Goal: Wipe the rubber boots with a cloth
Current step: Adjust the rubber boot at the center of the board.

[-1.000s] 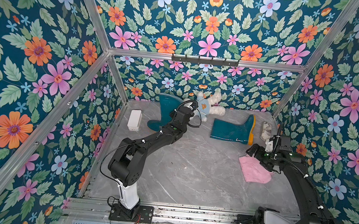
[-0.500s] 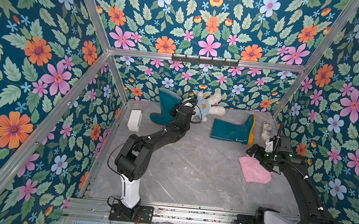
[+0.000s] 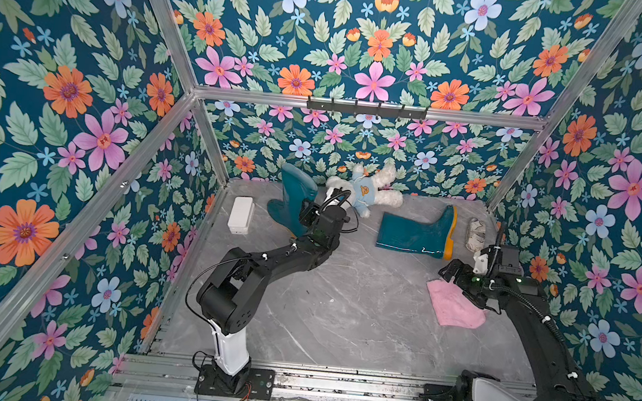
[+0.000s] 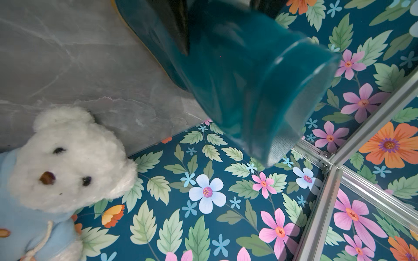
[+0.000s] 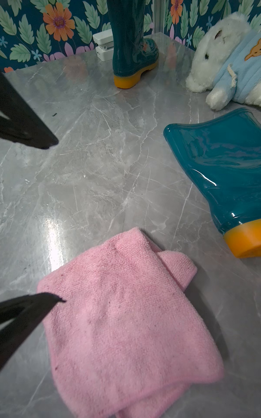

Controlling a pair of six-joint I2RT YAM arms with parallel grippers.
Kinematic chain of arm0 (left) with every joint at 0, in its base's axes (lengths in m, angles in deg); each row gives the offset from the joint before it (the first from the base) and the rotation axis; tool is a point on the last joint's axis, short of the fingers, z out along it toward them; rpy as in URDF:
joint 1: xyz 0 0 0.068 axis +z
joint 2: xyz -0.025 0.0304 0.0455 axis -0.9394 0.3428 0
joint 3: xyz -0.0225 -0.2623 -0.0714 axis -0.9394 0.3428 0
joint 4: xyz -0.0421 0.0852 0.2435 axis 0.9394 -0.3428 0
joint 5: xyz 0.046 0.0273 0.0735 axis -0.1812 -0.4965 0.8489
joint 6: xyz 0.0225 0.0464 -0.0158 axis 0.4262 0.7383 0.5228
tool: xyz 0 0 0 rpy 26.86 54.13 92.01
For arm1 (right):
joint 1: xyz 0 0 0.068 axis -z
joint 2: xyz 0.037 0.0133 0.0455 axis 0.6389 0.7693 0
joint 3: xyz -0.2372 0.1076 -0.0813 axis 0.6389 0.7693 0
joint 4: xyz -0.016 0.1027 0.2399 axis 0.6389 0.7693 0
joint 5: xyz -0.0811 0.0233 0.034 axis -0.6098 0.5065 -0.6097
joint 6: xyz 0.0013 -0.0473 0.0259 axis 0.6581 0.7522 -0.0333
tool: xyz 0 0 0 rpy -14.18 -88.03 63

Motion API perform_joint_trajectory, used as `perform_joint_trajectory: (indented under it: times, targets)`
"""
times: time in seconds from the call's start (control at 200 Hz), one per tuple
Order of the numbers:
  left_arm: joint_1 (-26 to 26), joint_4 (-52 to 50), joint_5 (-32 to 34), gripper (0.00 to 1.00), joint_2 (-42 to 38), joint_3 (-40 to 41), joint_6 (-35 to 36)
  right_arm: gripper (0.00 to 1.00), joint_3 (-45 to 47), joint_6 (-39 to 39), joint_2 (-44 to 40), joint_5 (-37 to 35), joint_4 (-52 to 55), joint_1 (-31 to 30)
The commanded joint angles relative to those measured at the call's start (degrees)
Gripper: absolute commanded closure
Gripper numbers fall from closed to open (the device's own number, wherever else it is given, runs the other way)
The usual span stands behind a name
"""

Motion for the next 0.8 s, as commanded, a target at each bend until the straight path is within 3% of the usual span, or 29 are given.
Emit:
perform_joint_trajectory:
  times: [0.0, 0.155, 0.475, 0.635, 0.735, 0.795]
  targets:
    - [-1.0, -2.8, 4.0, 0.39, -1.2, 0.1, -5.7, 0.01, -0.1, -0.6, -0.3, 0.6, -0.2, 0.0]
    - [-2.4, -6.2, 6.5, 0.25, -3.2, -0.1, -9.8, 0.01, -0.1, -0.8, -0.4, 0.9, -0.1, 0.0]
    - [-4.8, -11.7, 9.9, 0.21, -7.8, -1.3, -12.6, 0.01, -0.4, -0.6, -0.6, 1.2, -0.3, 0.0]
    - [-8.7, -14.4, 12.5, 0.20, -12.2, -3.9, -10.7, 0.01, -0.8, 0.0, -0.6, 1.3, -0.5, -0.1]
    - [-12.3, -20.0, 10.0, 0.18, -15.1, -6.9, -10.1, 0.01, -1.8, 0.8, -0.2, 0.8, -1.2, 0.0]
    - [-13.5, -27.9, 4.7, 0.16, -15.6, -10.0, -14.5, 0.01, -2.4, 1.0, 0.6, 1.0, -2.1, -0.1]
